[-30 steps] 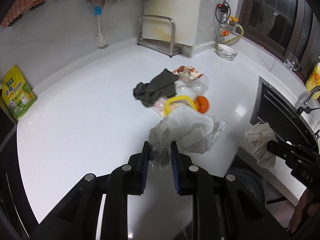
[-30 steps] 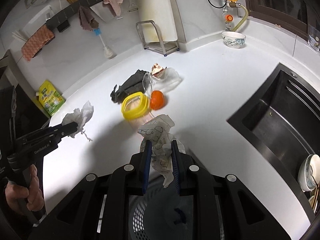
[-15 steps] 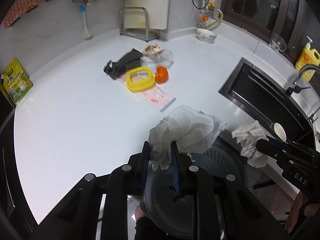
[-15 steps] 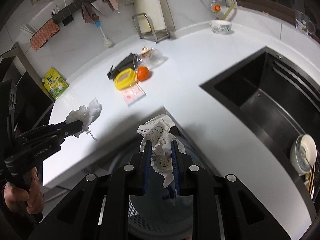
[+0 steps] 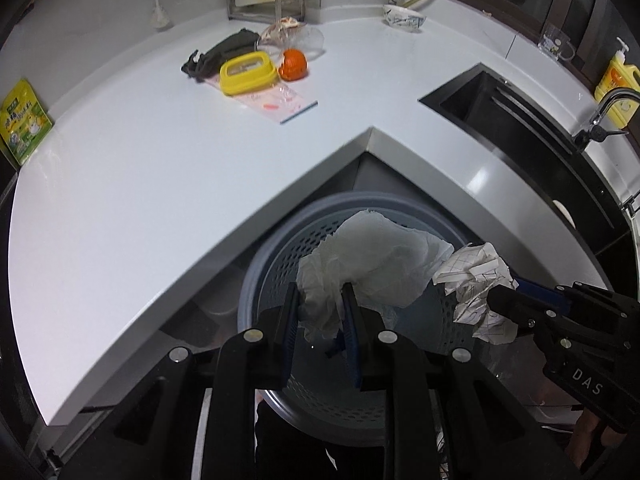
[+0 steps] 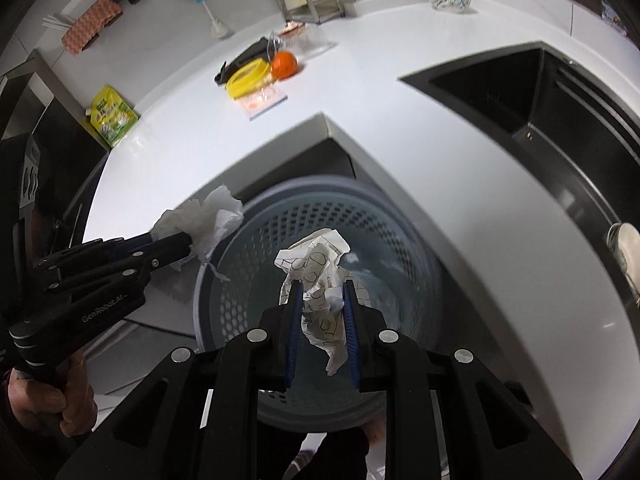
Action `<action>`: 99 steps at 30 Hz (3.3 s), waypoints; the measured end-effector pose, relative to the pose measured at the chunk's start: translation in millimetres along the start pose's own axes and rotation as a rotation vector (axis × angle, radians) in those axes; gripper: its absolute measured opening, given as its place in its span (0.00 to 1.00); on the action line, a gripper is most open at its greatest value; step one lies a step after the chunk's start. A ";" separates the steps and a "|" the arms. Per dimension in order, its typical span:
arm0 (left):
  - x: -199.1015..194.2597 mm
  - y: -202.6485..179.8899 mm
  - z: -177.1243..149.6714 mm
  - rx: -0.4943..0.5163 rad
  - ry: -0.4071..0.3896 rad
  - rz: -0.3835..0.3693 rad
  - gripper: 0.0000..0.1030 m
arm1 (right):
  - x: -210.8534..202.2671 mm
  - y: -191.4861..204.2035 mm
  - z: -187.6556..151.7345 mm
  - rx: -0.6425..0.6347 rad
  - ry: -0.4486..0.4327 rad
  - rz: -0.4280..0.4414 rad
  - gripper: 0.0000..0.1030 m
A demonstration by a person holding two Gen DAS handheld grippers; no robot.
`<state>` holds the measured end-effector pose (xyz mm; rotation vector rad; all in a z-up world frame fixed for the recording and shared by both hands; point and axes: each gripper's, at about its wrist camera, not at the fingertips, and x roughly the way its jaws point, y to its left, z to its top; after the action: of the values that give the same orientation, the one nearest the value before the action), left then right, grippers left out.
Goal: Collect trash
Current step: 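Open the left tool to drop the white bag while the right tool drops the paper, then withdraw both open tools up from the grey bin, then reach the right tool to the orange and close on it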
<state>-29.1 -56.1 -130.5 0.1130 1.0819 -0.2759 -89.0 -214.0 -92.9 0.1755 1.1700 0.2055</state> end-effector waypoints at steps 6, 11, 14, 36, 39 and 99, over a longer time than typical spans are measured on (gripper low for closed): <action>11.7 -1.0 -8.6 -0.019 0.027 0.015 0.22 | 13.5 -6.3 -8.1 0.006 0.036 0.024 0.20; 11.0 2.0 -10.4 -0.045 0.028 0.037 0.25 | 15.9 -6.3 -7.4 -0.005 0.044 0.031 0.22; 8.3 3.0 -10.3 -0.055 0.022 0.047 0.34 | 14.2 -5.7 -6.9 -0.016 0.039 0.030 0.27; -4.6 18.5 -6.9 -0.115 -0.003 0.093 0.57 | 8.0 -9.6 2.2 -0.013 0.020 0.040 0.44; -5.7 19.7 -5.6 -0.120 -0.005 0.091 0.57 | 7.9 -8.6 4.1 -0.013 0.018 0.042 0.44; 42.8 152.3 173.0 -0.107 -0.121 0.064 0.87 | 127.4 48.9 249.6 -0.026 -0.142 -0.051 0.66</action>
<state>179.6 44.1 -93.9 0.0344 0.9687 -0.1645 186.2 -142.2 -99.8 0.1349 1.0293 0.1604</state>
